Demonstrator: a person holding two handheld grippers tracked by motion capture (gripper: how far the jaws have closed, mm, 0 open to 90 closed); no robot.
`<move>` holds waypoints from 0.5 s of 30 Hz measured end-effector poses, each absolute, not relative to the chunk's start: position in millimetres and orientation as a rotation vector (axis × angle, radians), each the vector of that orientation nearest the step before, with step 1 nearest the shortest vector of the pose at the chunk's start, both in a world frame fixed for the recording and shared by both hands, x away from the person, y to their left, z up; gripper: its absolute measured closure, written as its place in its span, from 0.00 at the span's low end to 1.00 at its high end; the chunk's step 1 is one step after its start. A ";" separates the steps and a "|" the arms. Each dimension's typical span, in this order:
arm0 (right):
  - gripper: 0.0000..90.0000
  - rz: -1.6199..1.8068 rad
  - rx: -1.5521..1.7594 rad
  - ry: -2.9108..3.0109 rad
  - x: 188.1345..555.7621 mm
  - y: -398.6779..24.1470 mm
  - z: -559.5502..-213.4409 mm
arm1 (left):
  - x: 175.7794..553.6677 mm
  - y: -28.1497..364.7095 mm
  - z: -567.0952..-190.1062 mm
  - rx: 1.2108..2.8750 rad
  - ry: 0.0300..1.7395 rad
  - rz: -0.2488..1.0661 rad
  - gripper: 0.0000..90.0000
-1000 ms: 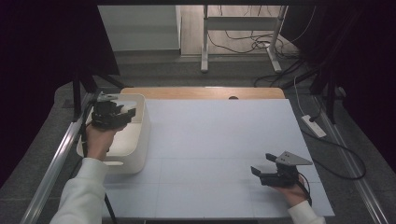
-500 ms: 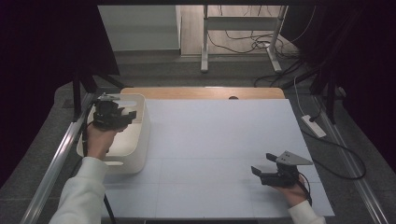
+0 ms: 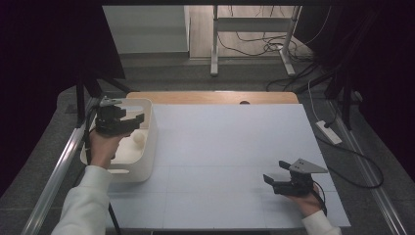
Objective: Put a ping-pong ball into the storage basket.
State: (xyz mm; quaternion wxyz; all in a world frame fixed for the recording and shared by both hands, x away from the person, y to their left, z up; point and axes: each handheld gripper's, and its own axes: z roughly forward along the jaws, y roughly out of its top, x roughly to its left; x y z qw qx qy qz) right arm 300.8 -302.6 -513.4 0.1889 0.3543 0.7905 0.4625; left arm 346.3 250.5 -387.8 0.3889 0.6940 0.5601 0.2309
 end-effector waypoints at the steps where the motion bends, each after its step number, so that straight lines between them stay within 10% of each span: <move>1: 0.17 1.300 0.996 2.223 300.8 -302.6 -513.3 | 345.5 250.4 -387.2 1.764 1.415 0.583 0.29; 15: 0.17 1.299 0.994 2.221 300.6 -302.7 -513.0 | 338.3 242.4 -382.3 1.765 1.350 0.593 0.25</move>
